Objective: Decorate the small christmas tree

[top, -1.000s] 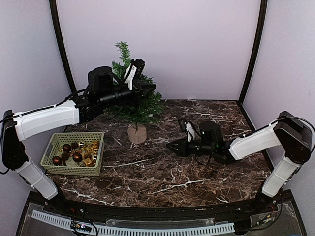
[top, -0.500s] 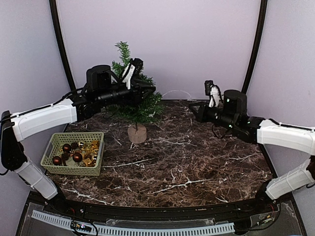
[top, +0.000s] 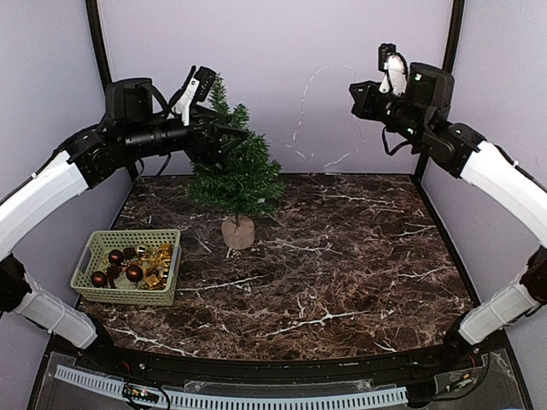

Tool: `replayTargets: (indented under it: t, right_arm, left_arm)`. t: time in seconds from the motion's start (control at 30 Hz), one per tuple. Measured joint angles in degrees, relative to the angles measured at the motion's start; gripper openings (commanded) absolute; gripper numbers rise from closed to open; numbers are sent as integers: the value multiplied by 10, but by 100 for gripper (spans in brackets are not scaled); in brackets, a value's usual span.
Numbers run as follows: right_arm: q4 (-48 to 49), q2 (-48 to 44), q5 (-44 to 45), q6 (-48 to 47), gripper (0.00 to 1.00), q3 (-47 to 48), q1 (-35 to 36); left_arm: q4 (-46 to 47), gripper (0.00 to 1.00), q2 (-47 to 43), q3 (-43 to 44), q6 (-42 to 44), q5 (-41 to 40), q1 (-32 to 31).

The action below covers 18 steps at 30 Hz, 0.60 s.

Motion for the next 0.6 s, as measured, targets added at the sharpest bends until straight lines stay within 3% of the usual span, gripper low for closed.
replayTargets:
  t: [0.17, 0.27, 0.6]
  right_arm:
    - [-37, 77, 18, -20, 0, 102, -3]
    - [-60, 101, 34, -28, 0, 136, -5]
    - [-104, 104, 105, -60, 0, 147, -16]
  left_arm:
    - [-52, 87, -41, -18, -10, -35, 0]
    - [-52, 79, -84, -79, -49, -58, 0]
    - [16, 76, -198, -318, -230, -106, 0]
